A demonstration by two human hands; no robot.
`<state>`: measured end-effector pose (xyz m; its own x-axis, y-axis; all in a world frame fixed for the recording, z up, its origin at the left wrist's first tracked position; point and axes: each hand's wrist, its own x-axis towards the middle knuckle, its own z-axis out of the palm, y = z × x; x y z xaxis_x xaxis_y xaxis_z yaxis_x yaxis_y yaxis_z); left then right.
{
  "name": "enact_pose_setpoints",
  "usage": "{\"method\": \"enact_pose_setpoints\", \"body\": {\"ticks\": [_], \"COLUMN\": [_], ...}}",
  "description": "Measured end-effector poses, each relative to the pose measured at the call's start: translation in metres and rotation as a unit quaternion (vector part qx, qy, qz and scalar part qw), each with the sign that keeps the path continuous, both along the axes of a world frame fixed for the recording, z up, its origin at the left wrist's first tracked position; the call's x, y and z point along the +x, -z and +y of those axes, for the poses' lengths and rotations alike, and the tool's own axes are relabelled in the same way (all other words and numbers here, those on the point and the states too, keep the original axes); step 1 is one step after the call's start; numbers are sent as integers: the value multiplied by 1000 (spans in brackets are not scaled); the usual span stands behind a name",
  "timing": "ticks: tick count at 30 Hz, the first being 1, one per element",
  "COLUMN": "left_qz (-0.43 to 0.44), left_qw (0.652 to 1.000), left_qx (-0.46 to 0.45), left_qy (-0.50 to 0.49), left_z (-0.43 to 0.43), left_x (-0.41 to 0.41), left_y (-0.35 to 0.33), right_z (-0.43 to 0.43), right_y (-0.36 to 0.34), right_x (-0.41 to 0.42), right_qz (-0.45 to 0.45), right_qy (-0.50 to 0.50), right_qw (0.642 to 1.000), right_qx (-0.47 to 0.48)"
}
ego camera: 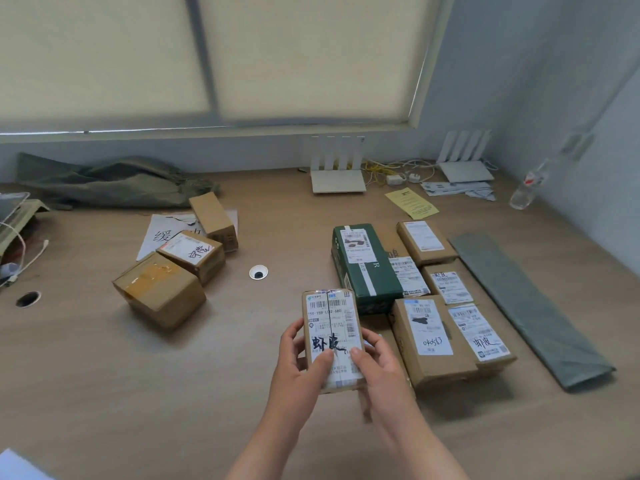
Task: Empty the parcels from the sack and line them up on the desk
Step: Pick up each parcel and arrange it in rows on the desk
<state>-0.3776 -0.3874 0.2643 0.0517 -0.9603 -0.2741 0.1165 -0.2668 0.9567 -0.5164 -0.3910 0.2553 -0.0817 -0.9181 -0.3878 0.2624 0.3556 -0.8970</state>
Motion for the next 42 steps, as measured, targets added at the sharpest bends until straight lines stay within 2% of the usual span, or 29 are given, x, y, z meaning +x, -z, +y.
{"method": "enact_pose_setpoints", "body": {"ticks": [7, 17, 24, 34, 42], "left_qz": [18, 3, 2, -54, -205], "left_qw": [1000, 996, 991, 984, 970], "left_qx": [-2, 40, 102, 154, 128], "left_qy": [-1, -83, -88, -70, -16], "left_z": [-16, -86, -158, -225, -226], "left_x": [4, -18, -27, -23, -31], "left_y": [13, 47, 89, 151, 160], "right_z": [-15, -87, -133, -167, -168], "right_y": [4, 33, 76, 106, 112], "right_x": [3, -13, -21, -14, -13], "right_qz": [46, 81, 65, -98, -166], "right_qy": [-6, -75, -3, 106, 207], "right_qw": [999, 992, 992, 971, 938], "right_qx": [4, 54, 107, 190, 221]}}
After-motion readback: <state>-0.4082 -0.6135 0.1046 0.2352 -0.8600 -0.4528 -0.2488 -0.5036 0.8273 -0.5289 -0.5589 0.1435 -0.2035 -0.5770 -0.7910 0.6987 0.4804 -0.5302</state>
